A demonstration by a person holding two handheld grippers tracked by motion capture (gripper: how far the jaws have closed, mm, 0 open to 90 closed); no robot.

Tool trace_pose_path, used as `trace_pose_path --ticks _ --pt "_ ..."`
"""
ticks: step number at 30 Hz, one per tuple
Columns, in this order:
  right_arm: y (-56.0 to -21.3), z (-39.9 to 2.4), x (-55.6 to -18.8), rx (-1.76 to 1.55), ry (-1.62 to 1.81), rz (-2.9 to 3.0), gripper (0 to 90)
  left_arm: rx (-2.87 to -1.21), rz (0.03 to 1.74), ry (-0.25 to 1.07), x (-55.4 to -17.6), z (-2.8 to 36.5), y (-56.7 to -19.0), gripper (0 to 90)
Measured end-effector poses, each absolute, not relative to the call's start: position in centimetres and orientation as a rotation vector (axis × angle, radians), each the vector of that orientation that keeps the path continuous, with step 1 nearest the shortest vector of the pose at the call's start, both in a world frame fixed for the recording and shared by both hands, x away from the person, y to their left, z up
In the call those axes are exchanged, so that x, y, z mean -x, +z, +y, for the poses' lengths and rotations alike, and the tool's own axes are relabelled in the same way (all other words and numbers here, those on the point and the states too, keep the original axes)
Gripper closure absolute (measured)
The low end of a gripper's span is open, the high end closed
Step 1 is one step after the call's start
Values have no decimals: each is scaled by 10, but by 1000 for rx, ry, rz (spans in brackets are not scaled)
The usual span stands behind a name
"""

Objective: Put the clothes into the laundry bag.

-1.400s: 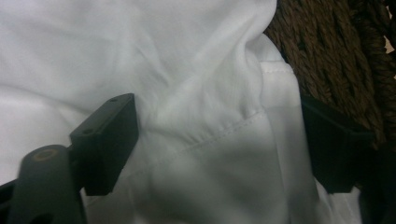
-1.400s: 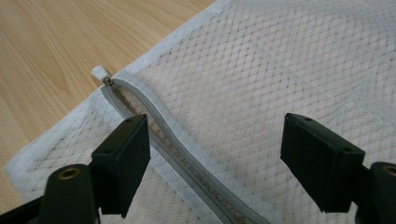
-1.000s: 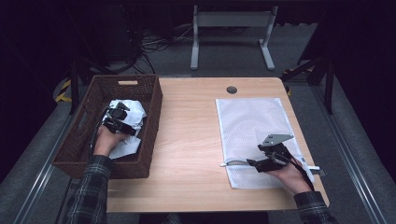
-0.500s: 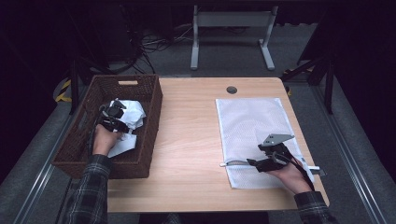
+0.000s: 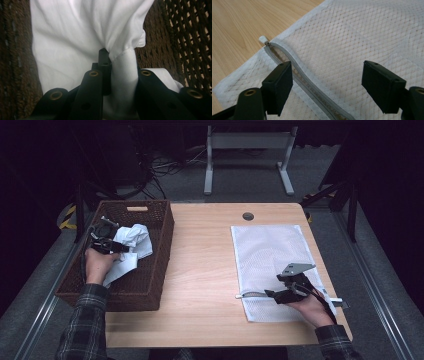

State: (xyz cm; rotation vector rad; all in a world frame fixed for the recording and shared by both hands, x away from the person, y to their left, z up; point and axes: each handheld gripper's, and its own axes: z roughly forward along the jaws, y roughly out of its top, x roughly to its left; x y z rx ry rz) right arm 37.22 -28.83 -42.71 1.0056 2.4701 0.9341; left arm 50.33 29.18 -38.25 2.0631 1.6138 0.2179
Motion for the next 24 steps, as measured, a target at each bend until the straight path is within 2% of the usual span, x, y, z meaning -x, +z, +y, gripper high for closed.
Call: trace_pose_path --ticks 12,14,19,24 --pt "-426 -290 -371 -1007 940 2460 259 -1986 1513 329 -482 306 -361 820" --pt "-426 -290 -372 -1004 937 2467 259 -2005 1528 360 -485 307 -367 816" --pt "-427 -288 -372 -1000 933 2471 259 -2078 1568 320 -499 306 -389 793" --pt "-428 -289 -372 -1007 932 2473 259 -2170 1585 282 -508 301 -409 727"
